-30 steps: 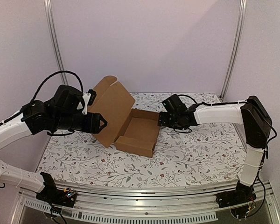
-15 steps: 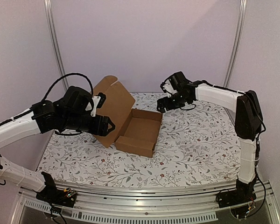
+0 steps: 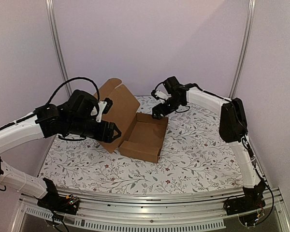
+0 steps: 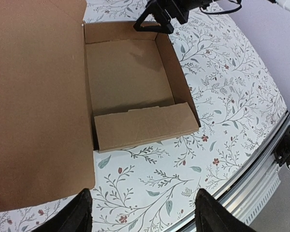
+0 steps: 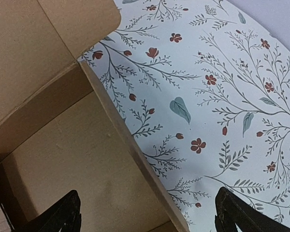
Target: Fold the paper box
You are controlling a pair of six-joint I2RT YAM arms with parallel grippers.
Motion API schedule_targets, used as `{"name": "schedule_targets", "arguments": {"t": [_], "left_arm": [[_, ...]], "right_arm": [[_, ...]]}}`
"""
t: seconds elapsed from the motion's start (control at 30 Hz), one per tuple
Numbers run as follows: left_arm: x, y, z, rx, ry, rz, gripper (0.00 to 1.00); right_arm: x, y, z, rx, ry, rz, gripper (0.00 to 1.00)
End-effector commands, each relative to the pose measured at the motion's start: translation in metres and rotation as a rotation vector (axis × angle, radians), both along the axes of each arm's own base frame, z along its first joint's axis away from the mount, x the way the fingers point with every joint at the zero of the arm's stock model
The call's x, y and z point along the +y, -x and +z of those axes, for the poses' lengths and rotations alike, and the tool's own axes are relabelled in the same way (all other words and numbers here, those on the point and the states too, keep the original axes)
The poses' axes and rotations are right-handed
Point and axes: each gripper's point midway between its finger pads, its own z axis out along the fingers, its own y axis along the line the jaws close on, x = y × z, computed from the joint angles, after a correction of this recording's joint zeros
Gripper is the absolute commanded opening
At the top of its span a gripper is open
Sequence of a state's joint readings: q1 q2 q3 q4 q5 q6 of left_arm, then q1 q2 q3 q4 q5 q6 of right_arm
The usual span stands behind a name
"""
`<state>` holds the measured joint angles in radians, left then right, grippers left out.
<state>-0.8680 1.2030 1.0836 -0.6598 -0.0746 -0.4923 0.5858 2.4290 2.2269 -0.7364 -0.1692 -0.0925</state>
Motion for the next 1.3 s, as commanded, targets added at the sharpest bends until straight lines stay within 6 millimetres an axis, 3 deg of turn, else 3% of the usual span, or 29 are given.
{"name": "schedule_targets", "arguments": {"t": [0.0, 0.27, 0.5, 0.7, 0.93, 1.27], "left_arm": [[0.001, 0.006, -0.003, 0.005, -0.022, -0.019, 0.71], [0.001, 0.005, -0.005, 0.009, -0.027, -0.015, 0.72], [0.001, 0.005, -0.004, 0.010, -0.027, -0.012, 0.71], [0.003, 0.006, -0.008, 0.019, -0.033, -0.006, 0.72], [0.004, 0.004, -0.015, 0.028, -0.050, 0.013, 0.72], [0.016, -0.027, -0.045, 0.040, -0.126, 0.234, 0.72]], "right_arm": [[0.004, -0.003, -0.034, 0.048, 0.030, 0.032, 0.94], [0.012, -0.010, -0.057, 0.054, 0.022, 0.057, 0.80], [0.010, -0.006, -0.069, 0.078, 0.039, 0.051, 0.40], [-0.003, 0.012, -0.081, 0.092, 0.106, 0.031, 0.17], [-0.032, 0.035, -0.077, 0.015, 0.200, -0.118, 0.00], [-0.054, 0.097, -0.061, 0.023, 0.081, -0.455, 0.00]]}}
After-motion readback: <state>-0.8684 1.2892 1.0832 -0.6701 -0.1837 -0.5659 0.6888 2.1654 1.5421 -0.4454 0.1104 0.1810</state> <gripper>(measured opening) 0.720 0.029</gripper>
